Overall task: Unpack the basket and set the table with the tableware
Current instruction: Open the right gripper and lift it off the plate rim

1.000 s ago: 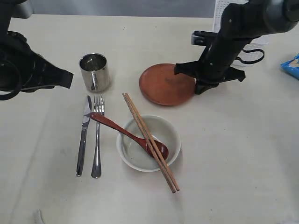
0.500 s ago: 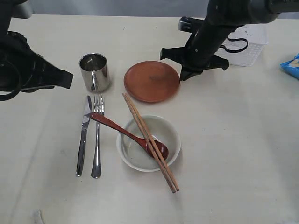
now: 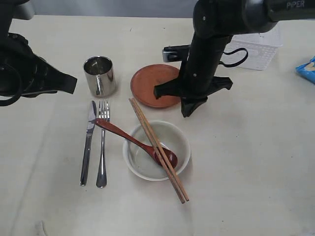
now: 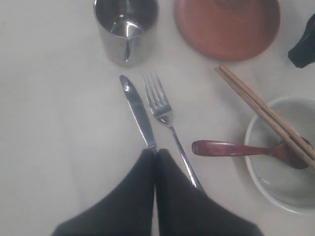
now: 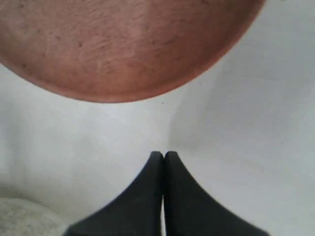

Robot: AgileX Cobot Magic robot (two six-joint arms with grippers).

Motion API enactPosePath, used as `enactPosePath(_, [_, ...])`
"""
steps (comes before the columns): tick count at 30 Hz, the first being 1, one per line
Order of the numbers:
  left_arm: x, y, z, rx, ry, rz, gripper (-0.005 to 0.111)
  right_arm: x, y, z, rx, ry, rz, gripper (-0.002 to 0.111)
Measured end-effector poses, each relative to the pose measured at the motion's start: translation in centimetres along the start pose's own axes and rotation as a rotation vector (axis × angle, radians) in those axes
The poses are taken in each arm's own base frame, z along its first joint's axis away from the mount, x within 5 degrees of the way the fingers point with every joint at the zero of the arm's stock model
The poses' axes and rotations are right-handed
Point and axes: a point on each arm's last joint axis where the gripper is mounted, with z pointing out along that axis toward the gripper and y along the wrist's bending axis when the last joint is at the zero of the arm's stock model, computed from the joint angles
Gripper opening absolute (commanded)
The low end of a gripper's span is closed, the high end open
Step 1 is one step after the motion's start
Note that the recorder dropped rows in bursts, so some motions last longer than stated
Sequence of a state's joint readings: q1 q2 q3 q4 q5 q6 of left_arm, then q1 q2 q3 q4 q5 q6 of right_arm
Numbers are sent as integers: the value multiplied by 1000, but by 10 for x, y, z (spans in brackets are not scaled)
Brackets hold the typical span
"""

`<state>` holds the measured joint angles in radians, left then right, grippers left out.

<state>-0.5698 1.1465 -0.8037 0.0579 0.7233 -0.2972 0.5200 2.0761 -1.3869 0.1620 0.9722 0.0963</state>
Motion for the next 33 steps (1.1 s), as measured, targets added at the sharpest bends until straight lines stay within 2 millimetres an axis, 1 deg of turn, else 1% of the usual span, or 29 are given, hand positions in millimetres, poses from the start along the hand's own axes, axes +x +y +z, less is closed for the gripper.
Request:
enactPosePath(5, [0, 0, 0, 0, 0, 0, 0, -3, 10, 2, -50, -54, -20, -1])
enactPosePath(12, [0, 0, 0, 0, 0, 2, 0, -7, 13, 21, -78, -43, -25, -1])
enactPosePath(17, [0, 0, 0, 0, 0, 2, 0, -12, 17, 21, -121, -103, -11, -1])
enactPosePath(26, [0, 0, 0, 0, 0, 2, 0, -22, 17, 19, -126, -208, 11, -1])
enactPosePath(29, [0, 0, 0, 1, 0, 1, 0, -25, 12, 18, -132, -232, 50, -1])
enactPosePath(33, [0, 0, 0, 1, 0, 1, 0, -30, -2, 13, -133, -229, 91, -1])
